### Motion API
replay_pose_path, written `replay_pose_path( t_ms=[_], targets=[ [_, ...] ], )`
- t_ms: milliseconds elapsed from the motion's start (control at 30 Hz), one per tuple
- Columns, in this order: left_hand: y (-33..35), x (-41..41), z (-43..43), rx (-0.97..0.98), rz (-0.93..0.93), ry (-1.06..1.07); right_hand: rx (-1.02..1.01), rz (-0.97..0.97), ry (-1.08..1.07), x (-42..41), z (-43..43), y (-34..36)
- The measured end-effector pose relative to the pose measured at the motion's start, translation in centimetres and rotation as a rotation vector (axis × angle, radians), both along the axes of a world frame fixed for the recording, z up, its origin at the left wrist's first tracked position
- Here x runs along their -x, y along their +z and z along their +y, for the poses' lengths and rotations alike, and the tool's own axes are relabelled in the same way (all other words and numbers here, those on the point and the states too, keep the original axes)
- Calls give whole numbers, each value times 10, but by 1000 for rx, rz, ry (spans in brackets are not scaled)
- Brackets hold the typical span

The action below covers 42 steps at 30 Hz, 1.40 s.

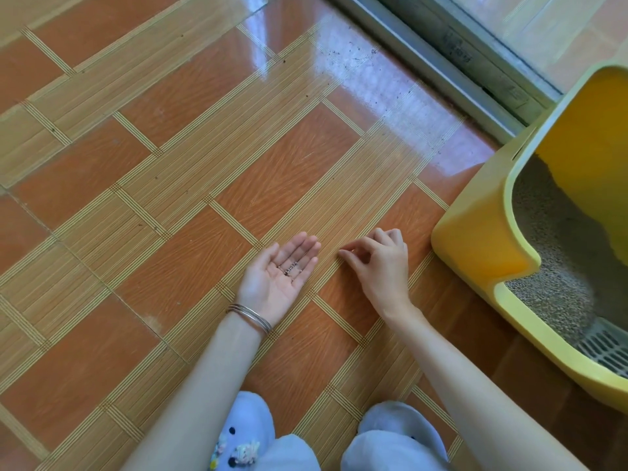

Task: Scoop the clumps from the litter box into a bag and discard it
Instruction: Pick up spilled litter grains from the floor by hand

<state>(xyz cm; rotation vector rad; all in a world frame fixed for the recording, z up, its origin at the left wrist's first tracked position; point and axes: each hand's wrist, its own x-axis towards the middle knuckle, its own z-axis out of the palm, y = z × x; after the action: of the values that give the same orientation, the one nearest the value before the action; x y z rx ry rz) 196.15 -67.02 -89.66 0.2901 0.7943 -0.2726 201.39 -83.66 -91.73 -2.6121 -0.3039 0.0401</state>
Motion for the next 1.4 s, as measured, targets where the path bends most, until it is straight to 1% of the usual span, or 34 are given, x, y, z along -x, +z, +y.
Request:
replay_pose_path(
  t_ms=[133, 200, 233, 367, 433, 500, 600, 800, 967, 1200, 1400],
  targets=[
    [0, 0, -1, -7, 5, -15, 101, -82, 51, 5, 0, -3],
    [1, 0, -2, -2, 6, -16, 107, -86, 59, 6, 0, -3],
    [1, 0, -3, 4, 8, -15, 66, -59, 56, 6, 0, -1],
    [0, 0, -12, 0, 26, -50, -307, 151, 24, 11, 7, 21],
    [2, -1, -19, 0, 33, -82, -374, 237, 39, 16, 11, 30],
    [2, -2, -25, 22, 32, -87, -394, 288, 41, 18, 9, 33],
    [2, -2, -27, 48, 22, -87, -406, 320, -14, 15, -7, 30],
    [-1, 0, -17, 41, 12, -67, -334, 223, -129, 7, -37, 16],
    [0, 2, -13, 34, 9, -57, -231, 162, -88, 3, -44, 6],
    [-1, 2, -14, 35, 2, -59, -203, 86, -56, 5, -36, 0],
    [-3, 3, -12, 44, 11, -56, -223, 80, -46, 7, -32, -4]
  ],
)
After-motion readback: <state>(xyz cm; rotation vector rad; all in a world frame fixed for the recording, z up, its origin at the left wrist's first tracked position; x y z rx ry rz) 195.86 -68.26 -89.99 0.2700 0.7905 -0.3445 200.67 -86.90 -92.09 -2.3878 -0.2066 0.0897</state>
